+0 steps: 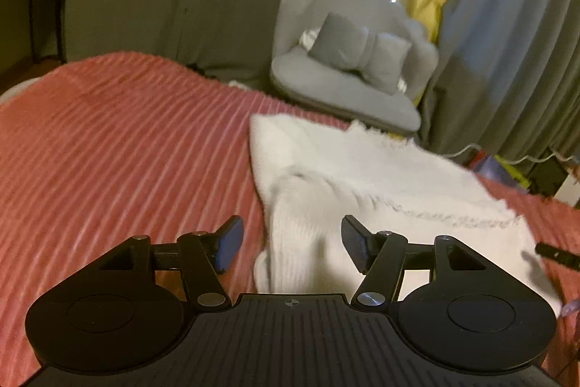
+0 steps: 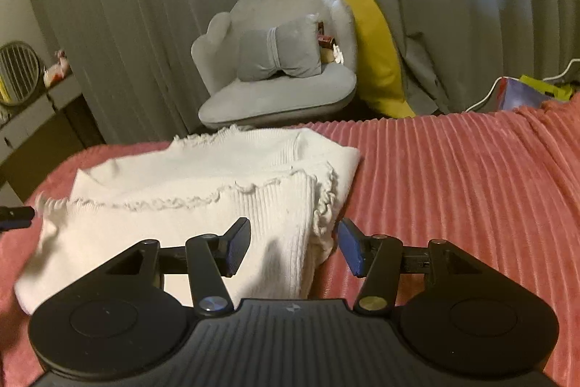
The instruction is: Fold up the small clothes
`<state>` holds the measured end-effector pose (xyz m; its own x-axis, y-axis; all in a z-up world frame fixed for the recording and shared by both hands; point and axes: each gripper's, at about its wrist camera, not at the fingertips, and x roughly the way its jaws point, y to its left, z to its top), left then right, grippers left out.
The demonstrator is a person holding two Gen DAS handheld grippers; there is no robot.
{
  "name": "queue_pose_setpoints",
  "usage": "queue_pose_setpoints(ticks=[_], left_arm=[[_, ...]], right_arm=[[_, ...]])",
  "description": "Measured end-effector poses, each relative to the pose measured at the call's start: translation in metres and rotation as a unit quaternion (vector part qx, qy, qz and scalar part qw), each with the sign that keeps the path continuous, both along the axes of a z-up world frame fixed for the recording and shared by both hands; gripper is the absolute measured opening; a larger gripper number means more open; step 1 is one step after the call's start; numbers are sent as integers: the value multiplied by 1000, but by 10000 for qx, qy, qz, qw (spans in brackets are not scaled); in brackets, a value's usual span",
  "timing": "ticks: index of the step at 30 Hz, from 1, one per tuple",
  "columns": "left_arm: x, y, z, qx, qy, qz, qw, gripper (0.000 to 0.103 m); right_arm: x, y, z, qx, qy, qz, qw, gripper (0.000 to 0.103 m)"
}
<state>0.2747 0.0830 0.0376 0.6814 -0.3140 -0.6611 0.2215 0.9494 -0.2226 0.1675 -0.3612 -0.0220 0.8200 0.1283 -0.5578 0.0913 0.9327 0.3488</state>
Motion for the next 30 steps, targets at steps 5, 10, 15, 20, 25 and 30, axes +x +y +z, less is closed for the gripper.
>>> queue_pose_setpoints(ticks=[5,10,15,20,25,30], left_arm=[[16,-15,-15,252,50,-50,9997,65],[35,-20,-27,256,375,-53,9990,52],[33,-27,-27,342,287,-156,9989,26],[20,-37,-14,721,-25,-199,9972,17],[12,-33,5,385,-197,-195,9989,11],[13,-40,2,474,-144,-338,9982,11]], right_arm=[[23,9,-4,-203,72,117,9997,53],[37,12,-7,-336,301,224,9987,32],[30,7,-5,-364,236,258,9987,14],[19,10,5,-349,36,212,9992,12],[10,9,17,-181,-196,85,9996,11],[7,18,17,-178,-208,191,9994,10]])
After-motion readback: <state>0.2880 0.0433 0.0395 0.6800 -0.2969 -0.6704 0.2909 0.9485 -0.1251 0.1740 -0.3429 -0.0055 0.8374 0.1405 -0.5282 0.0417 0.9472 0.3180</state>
